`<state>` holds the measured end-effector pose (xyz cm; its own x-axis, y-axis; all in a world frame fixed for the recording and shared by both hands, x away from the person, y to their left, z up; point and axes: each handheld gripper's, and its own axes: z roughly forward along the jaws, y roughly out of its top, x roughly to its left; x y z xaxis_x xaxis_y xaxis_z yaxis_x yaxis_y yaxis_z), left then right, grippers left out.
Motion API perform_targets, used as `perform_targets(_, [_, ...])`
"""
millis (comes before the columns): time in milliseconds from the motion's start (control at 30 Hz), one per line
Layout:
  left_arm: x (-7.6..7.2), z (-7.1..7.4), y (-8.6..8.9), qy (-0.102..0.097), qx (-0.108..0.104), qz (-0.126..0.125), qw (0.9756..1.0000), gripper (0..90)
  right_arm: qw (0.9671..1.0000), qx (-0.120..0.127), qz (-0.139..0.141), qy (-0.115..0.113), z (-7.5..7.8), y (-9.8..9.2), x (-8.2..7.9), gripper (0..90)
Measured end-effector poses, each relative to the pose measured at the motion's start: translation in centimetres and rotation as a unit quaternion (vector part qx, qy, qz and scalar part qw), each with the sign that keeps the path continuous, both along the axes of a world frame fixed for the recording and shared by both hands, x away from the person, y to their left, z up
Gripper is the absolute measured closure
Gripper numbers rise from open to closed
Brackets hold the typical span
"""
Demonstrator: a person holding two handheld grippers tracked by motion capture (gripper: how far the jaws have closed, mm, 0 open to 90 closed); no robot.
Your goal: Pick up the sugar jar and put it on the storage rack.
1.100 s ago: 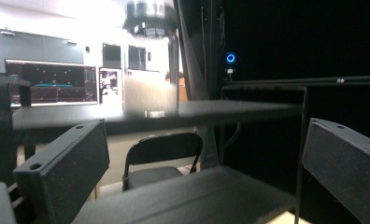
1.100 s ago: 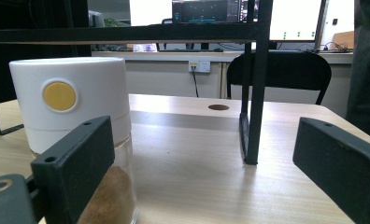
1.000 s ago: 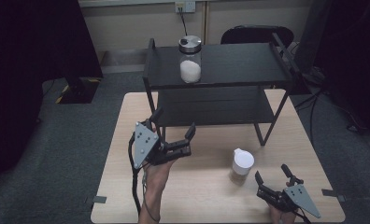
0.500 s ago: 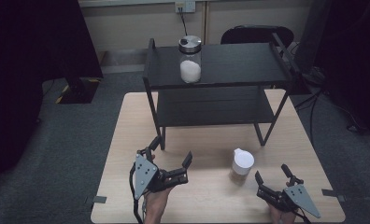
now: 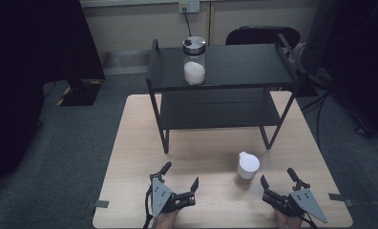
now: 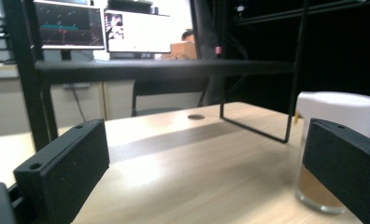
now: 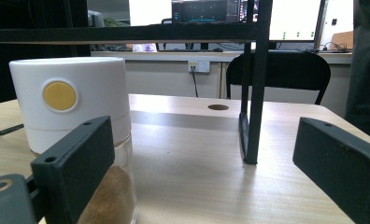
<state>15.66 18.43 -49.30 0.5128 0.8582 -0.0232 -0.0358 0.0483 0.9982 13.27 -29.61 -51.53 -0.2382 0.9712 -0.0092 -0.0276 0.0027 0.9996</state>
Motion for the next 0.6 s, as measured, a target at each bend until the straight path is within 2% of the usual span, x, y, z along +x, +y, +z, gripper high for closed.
perform_targets(267, [0.2, -1.7, 0.2, 0.024, -0.008, 0.010, 0.9996, 0.0, 1.0000, 0.000, 0.000, 0.000, 0.0, 0.0, 0.0, 4.0])
perform_targets(333, [0.3, -1.7, 0.2, 0.020, 0.004, 0.017, 0.9997, 0.0, 1.0000, 0.000, 0.000, 0.000, 0.0, 0.0, 0.0, 4.0])
perform_targets(433, [0.4, -2.0, 0.4, 0.028, -0.005, 0.019, 0.9994, 0.0, 1.0000, 0.000, 0.000, 0.000, 0.0, 0.0, 0.0, 4.0])
perform_targets(600, [0.3, -2.2, 0.1, 0.024, 0.006, 0.027, 0.9993, 0.0, 1.0000, 0.000, -0.001, 0.000, 0.0, 0.0, 0.0, 4.0])
